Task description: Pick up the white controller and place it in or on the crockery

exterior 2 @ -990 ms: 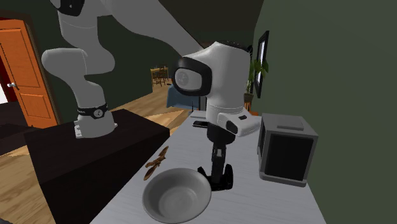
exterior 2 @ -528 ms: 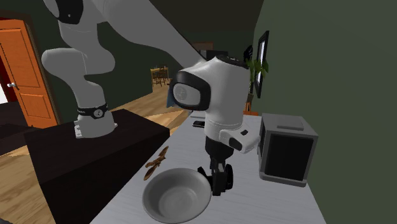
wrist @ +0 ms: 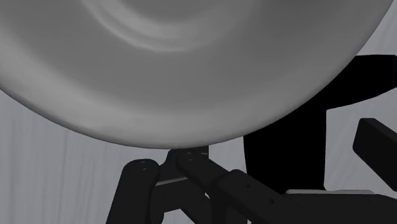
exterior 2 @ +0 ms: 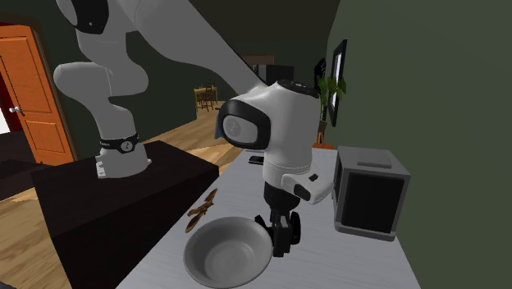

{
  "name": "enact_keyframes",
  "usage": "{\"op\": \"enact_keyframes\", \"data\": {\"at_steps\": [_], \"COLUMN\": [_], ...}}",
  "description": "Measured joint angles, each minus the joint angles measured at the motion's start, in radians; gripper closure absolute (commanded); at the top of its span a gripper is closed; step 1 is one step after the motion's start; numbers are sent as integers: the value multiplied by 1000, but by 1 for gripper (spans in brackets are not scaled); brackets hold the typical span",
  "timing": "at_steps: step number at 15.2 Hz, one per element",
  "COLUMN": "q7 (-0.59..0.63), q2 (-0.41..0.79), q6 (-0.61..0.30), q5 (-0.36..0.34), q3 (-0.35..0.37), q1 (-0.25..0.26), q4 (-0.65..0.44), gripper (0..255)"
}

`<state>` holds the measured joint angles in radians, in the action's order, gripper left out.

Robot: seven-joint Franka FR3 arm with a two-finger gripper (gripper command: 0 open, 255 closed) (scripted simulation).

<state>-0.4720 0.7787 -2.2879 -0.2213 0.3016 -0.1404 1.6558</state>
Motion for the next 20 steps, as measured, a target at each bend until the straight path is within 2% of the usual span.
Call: {"op": "enact_keyframes", "data": {"at_steps": [1, 10, 20], "q7": [0, 4, -8], "q2": [0, -7, -75], "q6": [0, -10, 66], "q5": [0, -2, 20], "q3": [0, -2, 19], "q1": [0, -1, -13], "q4": [0, 5, 9], "gripper": [255, 255, 255]}}
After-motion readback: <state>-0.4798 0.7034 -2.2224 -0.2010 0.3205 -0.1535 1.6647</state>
